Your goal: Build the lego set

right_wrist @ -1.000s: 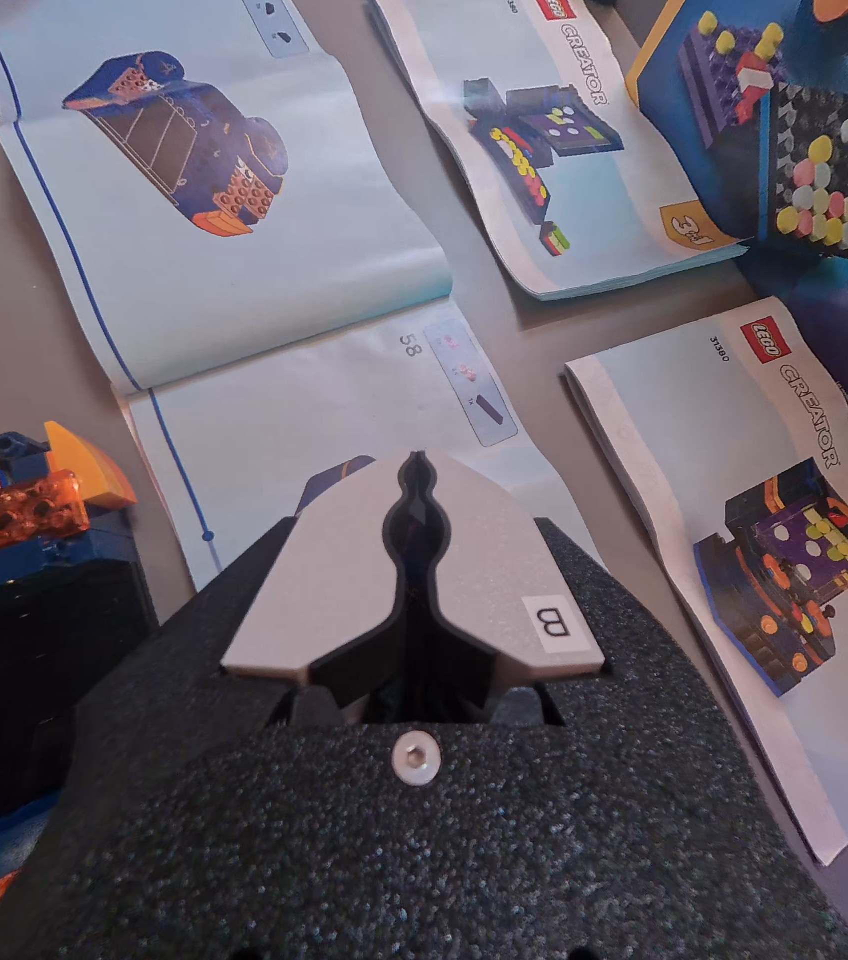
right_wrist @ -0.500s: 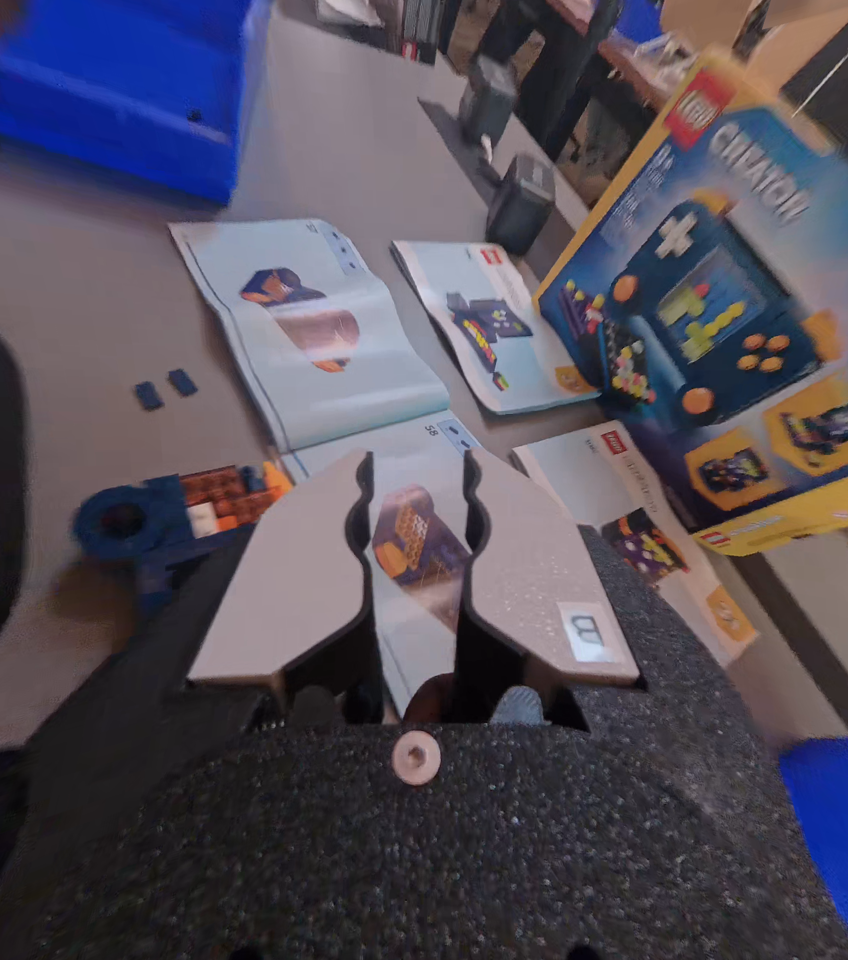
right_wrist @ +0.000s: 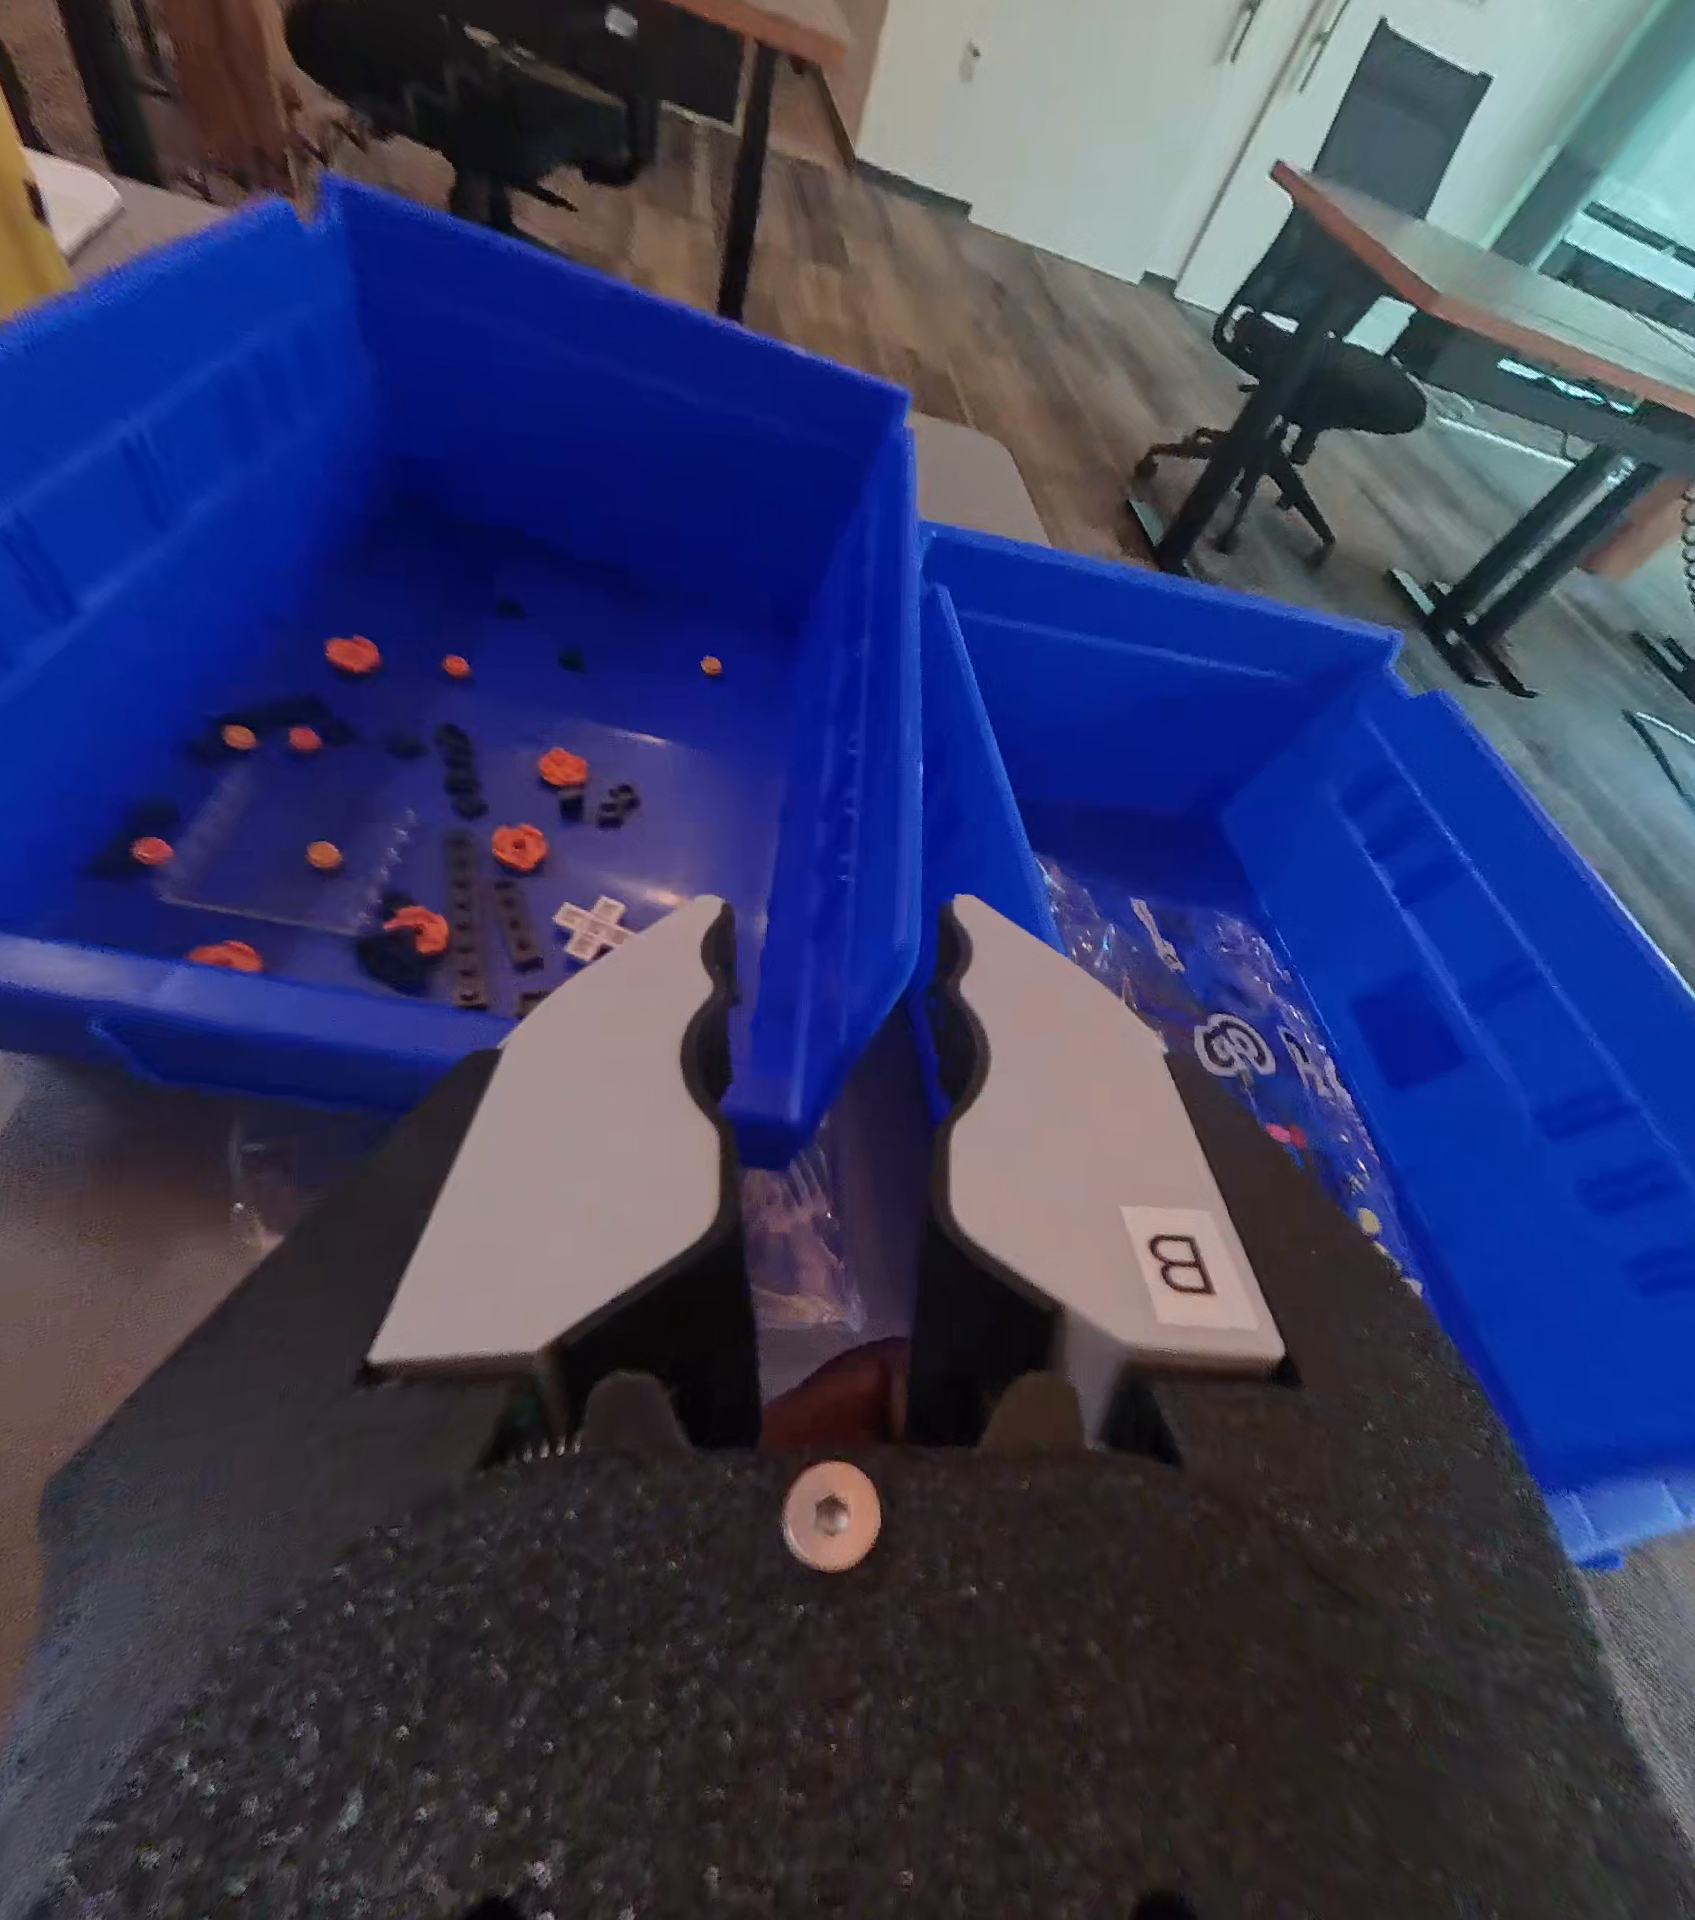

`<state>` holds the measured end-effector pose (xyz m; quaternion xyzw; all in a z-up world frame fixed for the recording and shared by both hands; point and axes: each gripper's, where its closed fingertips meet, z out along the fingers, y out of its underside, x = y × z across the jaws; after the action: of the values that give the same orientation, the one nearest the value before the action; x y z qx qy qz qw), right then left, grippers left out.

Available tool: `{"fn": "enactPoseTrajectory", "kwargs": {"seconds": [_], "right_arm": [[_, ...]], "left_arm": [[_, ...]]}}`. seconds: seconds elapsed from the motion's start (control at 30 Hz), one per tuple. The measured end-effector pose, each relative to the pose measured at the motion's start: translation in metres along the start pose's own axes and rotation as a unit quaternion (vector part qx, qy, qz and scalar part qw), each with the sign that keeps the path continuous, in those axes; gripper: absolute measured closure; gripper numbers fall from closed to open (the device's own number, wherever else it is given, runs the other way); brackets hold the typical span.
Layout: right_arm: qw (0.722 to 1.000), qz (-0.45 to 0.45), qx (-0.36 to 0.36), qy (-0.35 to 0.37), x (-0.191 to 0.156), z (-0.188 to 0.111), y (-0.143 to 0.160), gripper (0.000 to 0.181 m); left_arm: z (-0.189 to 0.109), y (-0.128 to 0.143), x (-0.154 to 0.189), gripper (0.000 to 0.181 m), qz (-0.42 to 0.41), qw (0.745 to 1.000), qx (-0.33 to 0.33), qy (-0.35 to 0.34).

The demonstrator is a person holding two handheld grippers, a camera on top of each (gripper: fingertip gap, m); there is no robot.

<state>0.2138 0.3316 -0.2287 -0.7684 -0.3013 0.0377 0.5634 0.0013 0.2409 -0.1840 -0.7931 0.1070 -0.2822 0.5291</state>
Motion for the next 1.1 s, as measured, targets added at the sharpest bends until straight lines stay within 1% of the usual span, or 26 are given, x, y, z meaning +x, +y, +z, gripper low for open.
{"fn": "enactPoseTrajectory", "kwargs": {"seconds": [0.07, 0.1, 0.17, 0.27, 0.33, 0.37, 0.4, 0.47, 0.57, 0.6, 0.67, 0.7, 0.77, 0.9, 1.0, 1.1], "right_arm": [[1.000, -0.004, -0.016, 0.002, -0.001, 0.001, 0.007, 0.146], [1.000, -0.003, -0.026, -0.002, -0.002, 0.002, 0.010, 0.146], [0.999, 0.000, -0.043, -0.008, -0.004, 0.005, 0.016, 0.144], [0.998, -0.007, -0.063, -0.006, -0.002, 0.011, 0.022, 0.145], [0.997, -0.011, -0.077, -0.002, -0.002, 0.016, 0.027, 0.147], [0.996, -0.012, -0.087, 0.001, -0.002, 0.019, 0.029, 0.147], [0.995, -0.018, -0.094, 0.003, -0.002, 0.021, 0.031, 0.152], [0.994, -0.031, -0.103, 0.014, 0.001, 0.026, 0.034, 0.165], [0.995, -0.051, -0.083, 0.018, 0.000, 0.027, 0.027, 0.169], [0.996, -0.056, -0.066, 0.014, -0.001, 0.026, 0.023, 0.170], [0.998, -0.063, -0.009, 0.000, -0.009, 0.023, 0.008, 0.173], [0.998, -0.065, 0.014, 0.004, -0.011, 0.021, 0.001, 0.174], [0.995, -0.096, 0.035, 0.020, -0.012, 0.020, -0.005, 0.173], [0.987, -0.128, 0.092, 0.039, -0.016, 0.017, -0.020, 0.174], [0.976, -0.144, 0.150, 0.064, -0.016, 0.007, -0.034, 0.174], [0.963, -0.138, 0.218, 0.086, -0.015, -0.007, -0.048, 0.174]], "left_arm": [[0.036, 0.006, -0.014, 0.106, -0.042, 0.998, -0.053, 0.015], [0.050, 0.006, -0.023, 0.108, -0.063, 0.996, -0.067, 0.015], [0.073, 0.009, -0.039, 0.108, -0.081, 0.991, -0.102, 0.010], [0.093, 0.022, -0.070, 0.100, -0.068, 0.985, -0.150, -0.043], [0.099, 0.039, -0.066, 0.103, -0.077, 0.979, -0.188, -0.020], [0.101, 0.041, -0.060, 0.109, -0.091, 0.978, -0.186, 0.005], [0.100, 0.040, -0.054, 0.122, -0.101, 0.978, -0.181, 0.031], [0.098, 0.040, -0.053, 0.126, -0.090, 0.979, -0.175, 0.042], [0.095, 0.039, -0.055, 0.129, -0.067, 0.982, -0.169, 0.041], [0.094, 0.038, -0.057, 0.133, -0.051, 0.985, -0.163, 0.034], [0.090, 0.033, -0.065, 0.143, 0.001, 0.989, -0.148, 0.004], [0.088, 0.034, -0.067, 0.145, 0.022, 0.988, -0.155, 0.000], [0.084, 0.035, -0.069, 0.146, 0.036, 0.986, -0.164, -0.002], [0.078, 0.033, -0.072, 0.148, 0.065, 0.987, -0.145, -0.018], [0.069, 0.019, -0.066, 0.149, 0.096, 0.990, -0.093, -0.035], [0.055, -0.006, -0.054, 0.150, 0.138, 0.989, -0.021, -0.058]]}}
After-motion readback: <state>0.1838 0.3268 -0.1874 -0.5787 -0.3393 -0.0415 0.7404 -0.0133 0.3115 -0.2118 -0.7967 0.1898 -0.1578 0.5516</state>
